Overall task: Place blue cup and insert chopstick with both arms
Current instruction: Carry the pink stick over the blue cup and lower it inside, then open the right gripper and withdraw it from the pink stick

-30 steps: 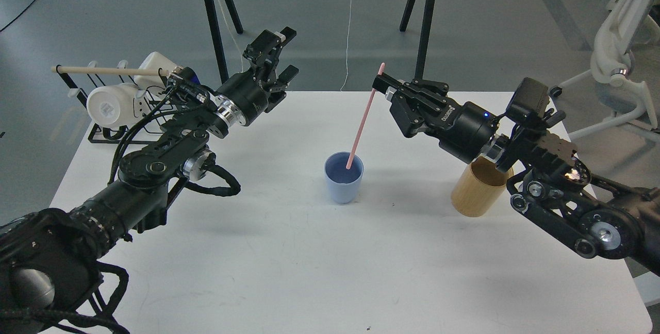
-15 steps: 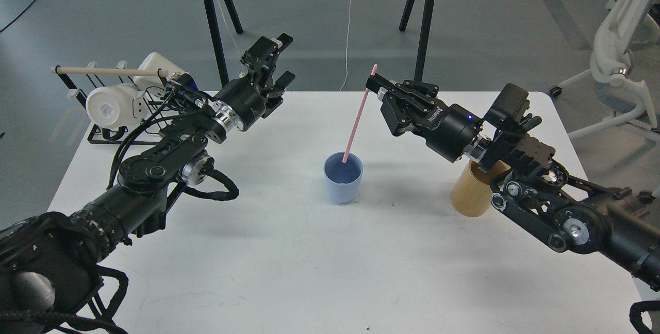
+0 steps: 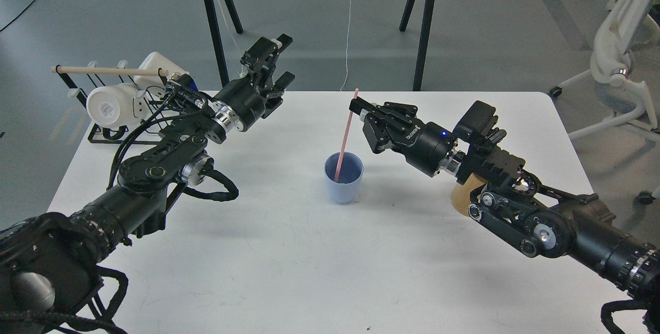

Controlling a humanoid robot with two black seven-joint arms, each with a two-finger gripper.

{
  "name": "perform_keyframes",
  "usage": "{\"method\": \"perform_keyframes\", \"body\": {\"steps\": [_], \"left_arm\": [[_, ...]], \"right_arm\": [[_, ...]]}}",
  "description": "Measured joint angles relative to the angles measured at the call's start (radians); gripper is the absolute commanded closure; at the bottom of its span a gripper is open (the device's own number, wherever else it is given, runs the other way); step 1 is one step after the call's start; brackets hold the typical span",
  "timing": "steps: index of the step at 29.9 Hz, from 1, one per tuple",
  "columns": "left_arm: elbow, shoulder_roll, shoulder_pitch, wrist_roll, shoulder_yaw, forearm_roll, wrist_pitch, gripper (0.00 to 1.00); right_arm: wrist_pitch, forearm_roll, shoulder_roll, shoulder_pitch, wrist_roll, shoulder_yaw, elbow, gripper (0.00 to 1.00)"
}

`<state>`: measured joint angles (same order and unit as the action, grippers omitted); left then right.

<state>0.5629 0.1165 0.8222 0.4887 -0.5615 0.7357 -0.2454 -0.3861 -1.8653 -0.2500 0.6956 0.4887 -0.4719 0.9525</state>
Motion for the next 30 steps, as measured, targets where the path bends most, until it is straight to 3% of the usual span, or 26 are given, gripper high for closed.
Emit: {"method": "perform_keyframes", "body": {"steps": [6, 10, 13, 14, 23, 30], "left_arm": [[0.000, -0.003, 0.000, 0.000, 0.000, 0.000, -0.001, 0.01], [0.000, -0.003, 0.000, 0.000, 0.001, 0.000, -0.006, 0.01], [0.000, -0.004, 0.000, 0.000, 0.002, 0.000, -0.006, 0.01], [0.000, -0.004, 0.000, 0.000, 0.002, 0.000, -0.006, 0.01], [0.002, -0.005, 0.001, 0.000, 0.002, 0.000, -0.008, 0.01], [0.008, -0.003, 0.003, 0.000, -0.011, -0.005, -0.009, 0.01]], "right_arm": [[-0.014, 0.001, 0.003, 0.000, 0.000, 0.013, -0.007, 0.39], [-0.017, 0.012, 0.004, 0.000, 0.000, 0.013, 0.000, 0.28], [-0.017, 0.017, 0.003, 0.000, 0.000, 0.011, 0.003, 0.14], [-0.019, 0.018, 0.002, -0.001, 0.000, 0.008, 0.006, 0.03], [-0.018, 0.184, -0.015, -0.009, 0.000, -0.083, 0.111, 0.01], [-0.011, 0.591, -0.043, -0.013, 0.000, -0.240, 0.154, 0.01]]}}
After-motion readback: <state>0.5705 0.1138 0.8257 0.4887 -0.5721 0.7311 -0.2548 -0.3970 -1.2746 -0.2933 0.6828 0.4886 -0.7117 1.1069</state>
